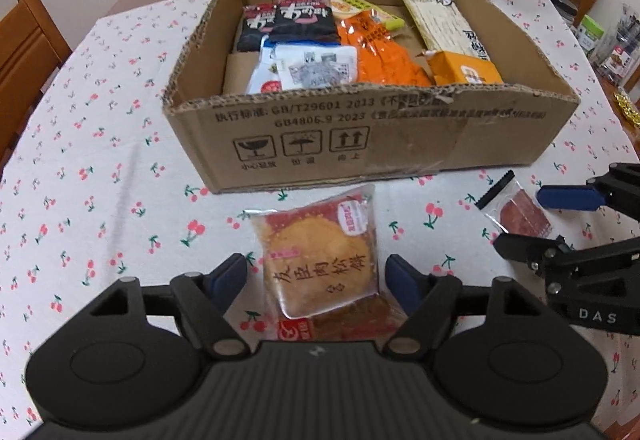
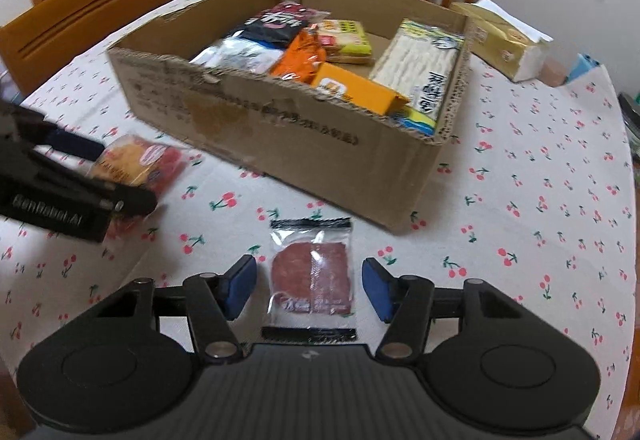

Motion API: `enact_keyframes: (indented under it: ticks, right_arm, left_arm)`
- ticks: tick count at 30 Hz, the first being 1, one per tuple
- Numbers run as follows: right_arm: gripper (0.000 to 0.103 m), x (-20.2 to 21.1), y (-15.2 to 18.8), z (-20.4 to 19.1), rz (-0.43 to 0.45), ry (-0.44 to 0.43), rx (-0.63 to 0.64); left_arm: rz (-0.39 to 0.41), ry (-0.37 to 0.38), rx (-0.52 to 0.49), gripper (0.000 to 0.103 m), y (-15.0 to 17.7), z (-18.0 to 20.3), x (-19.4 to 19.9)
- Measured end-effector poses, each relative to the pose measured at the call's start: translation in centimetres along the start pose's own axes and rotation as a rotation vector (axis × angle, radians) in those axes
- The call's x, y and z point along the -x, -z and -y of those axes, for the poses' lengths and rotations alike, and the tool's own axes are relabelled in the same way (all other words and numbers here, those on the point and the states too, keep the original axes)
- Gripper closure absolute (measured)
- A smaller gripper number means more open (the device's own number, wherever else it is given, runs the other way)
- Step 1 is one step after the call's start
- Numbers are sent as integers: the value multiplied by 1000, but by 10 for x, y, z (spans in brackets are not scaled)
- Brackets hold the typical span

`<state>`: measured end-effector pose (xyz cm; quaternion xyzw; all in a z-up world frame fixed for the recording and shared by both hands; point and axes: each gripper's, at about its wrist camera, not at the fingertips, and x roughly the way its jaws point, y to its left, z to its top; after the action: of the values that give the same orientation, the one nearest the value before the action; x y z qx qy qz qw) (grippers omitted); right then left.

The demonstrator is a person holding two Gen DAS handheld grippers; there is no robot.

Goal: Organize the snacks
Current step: 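Grasp the dried-meat pack with the right tool while the left tool holds the pastry, then carry both packs over the box and open both tools to drop them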

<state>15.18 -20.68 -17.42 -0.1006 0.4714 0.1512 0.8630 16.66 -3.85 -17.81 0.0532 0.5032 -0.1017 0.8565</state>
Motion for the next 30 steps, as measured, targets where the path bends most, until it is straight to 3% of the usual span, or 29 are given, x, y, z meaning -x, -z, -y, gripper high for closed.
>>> enact_keyframes:
  ticks: [7,19,30]
  right_arm:
    - [52,2,0,-4,3,21,-22]
    - [53,15,-2,-3,-1,13,-66]
    - [53,55,-12,-9,15,-10,1]
  left_arm:
    - [18,2,-12,47,0,6,2]
    - [4,63,-80,49,0,1,11]
    - [3,135,-211,49,-8,-9,53]
